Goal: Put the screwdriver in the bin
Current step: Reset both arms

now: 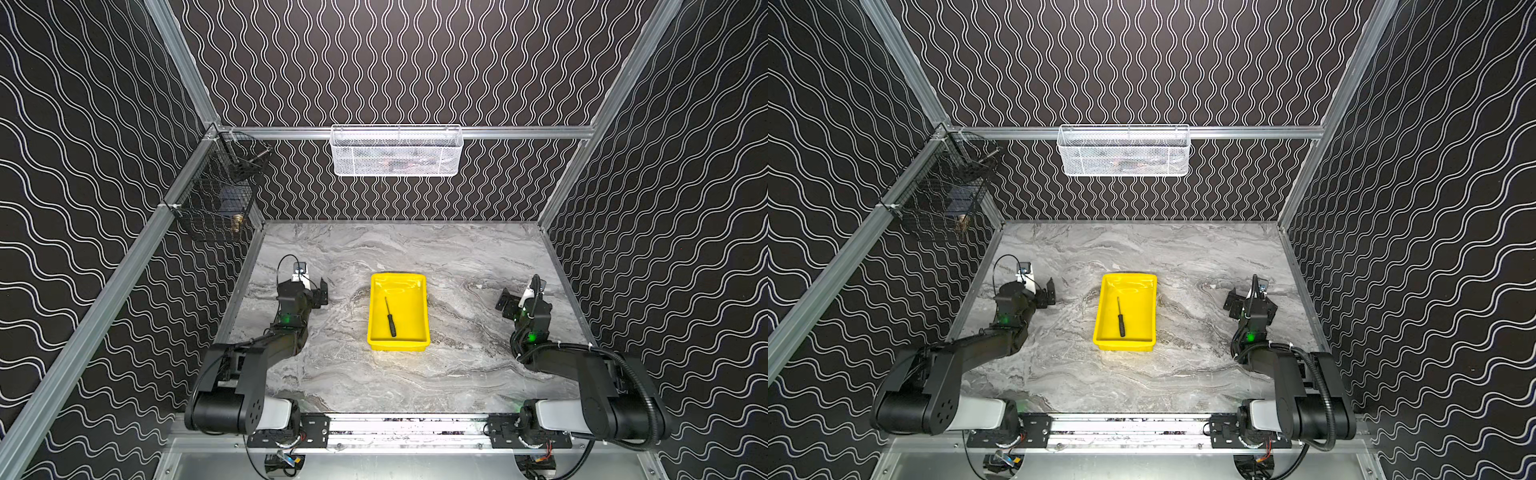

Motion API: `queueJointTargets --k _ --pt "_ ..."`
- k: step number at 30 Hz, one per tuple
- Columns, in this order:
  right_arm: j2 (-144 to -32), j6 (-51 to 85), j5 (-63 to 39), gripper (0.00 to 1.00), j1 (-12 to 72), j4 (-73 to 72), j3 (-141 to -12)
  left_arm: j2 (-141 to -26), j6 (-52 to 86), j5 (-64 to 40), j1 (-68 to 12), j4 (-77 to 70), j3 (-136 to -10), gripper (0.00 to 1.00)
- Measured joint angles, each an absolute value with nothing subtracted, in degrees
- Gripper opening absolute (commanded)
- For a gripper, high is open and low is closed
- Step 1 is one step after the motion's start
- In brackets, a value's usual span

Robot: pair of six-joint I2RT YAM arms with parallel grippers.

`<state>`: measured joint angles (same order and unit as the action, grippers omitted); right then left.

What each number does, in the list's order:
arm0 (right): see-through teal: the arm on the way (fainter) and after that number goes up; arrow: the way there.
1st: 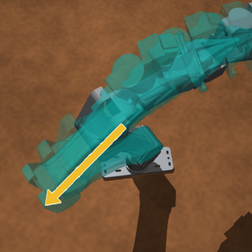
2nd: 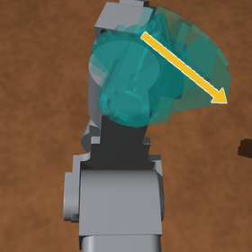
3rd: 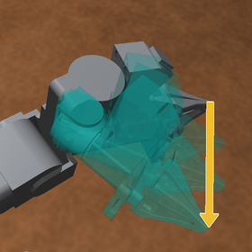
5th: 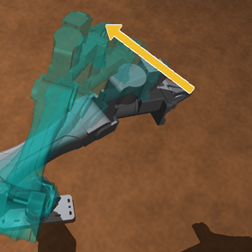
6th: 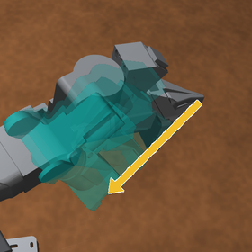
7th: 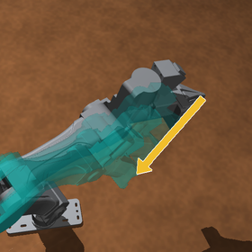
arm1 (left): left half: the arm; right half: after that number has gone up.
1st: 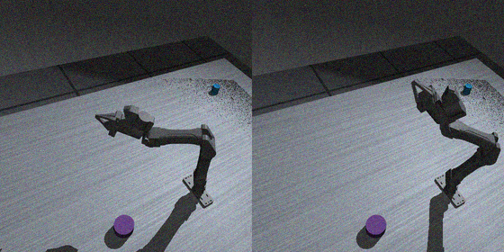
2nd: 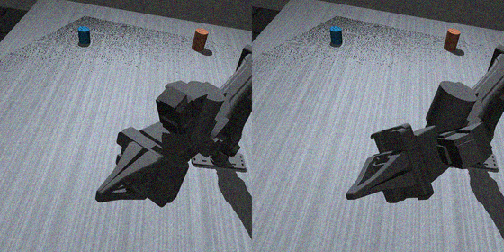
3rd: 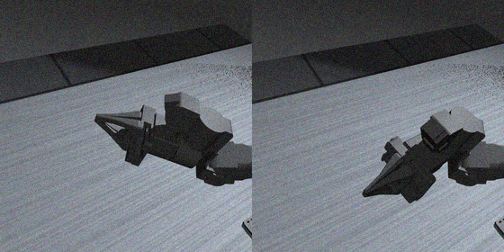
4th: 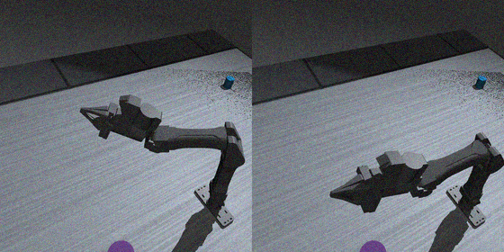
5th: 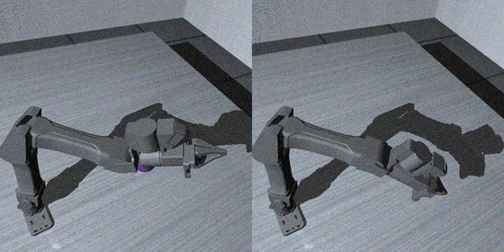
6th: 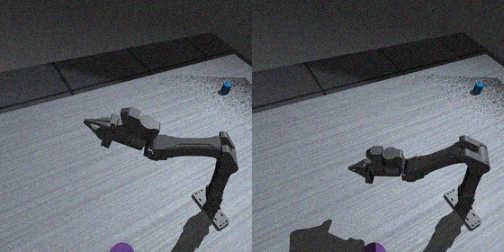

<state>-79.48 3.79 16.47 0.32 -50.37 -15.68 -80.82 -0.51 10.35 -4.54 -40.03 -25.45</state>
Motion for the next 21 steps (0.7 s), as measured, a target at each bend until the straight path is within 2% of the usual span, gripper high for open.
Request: queueJointTargets --k 5,10,17,21 --pt "-88.1 2.1 13.3 0.99 -0.1 -60.2 -14.9 -80.1 -1.7 10.2 -4.6 -42.8 -22.9 0.99" --pt "-88.4 2.1 10.9 0.99 -2.2 -63.5 -15.4 -83.5 -1.9 10.3 -4.5 -46.4 -18.9 0.99" --pt "-88.6 1.9 9.1 0.99 -2.3 -64.4 -15.3 -94.7 -2.9 9.9 -4.4 -58.6 -16.9 0.99" --pt "-88.6 1.9 8.7 0.99 -2.3 -64.6 -15.3 -95.0 -2.9 11.2 -4.5 -59.0 -20.6 0.99"
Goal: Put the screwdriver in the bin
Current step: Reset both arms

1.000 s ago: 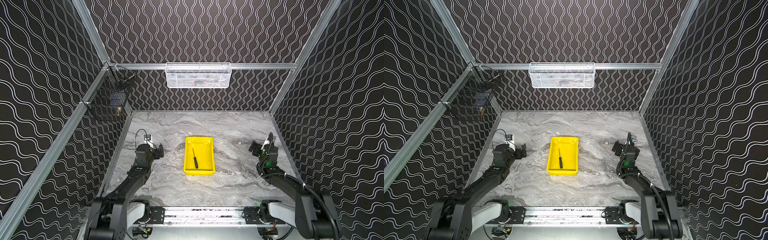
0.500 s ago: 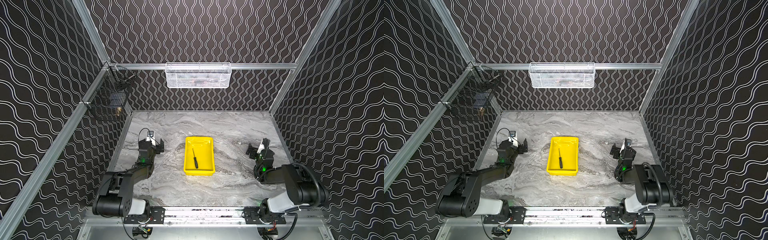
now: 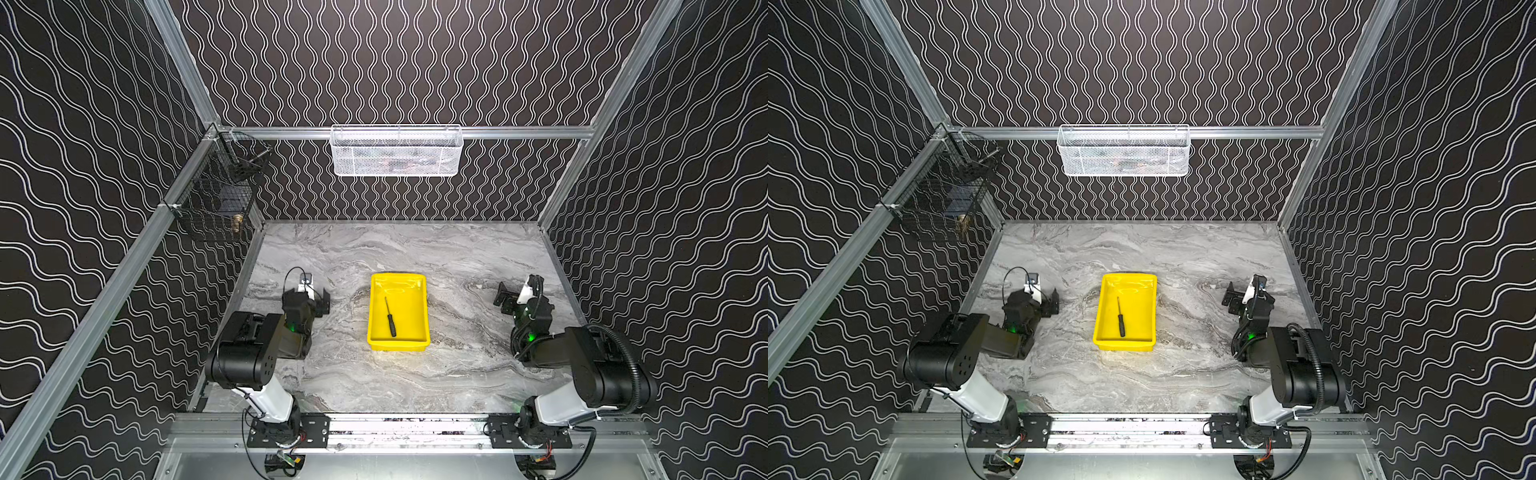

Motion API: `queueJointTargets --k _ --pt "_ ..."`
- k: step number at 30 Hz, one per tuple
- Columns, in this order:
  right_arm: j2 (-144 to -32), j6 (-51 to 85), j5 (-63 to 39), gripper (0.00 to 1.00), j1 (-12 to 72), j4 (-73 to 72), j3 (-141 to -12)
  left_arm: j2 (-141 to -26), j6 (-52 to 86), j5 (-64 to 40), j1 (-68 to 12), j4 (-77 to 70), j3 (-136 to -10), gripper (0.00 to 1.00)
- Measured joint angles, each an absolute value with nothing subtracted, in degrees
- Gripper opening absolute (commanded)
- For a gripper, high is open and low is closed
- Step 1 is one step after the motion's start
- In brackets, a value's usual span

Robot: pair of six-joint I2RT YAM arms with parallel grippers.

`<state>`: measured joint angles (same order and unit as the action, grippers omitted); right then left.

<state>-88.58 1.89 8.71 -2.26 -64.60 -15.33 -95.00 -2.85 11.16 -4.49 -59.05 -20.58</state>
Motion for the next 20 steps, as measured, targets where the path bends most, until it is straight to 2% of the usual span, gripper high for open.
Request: queueJointTargets --k 20 --pt "-88.6 1.5 8.5 0.99 -2.3 -65.0 -15.0 -95.3 -3.1 9.3 -4.5 -58.2 -21.5 0.99"
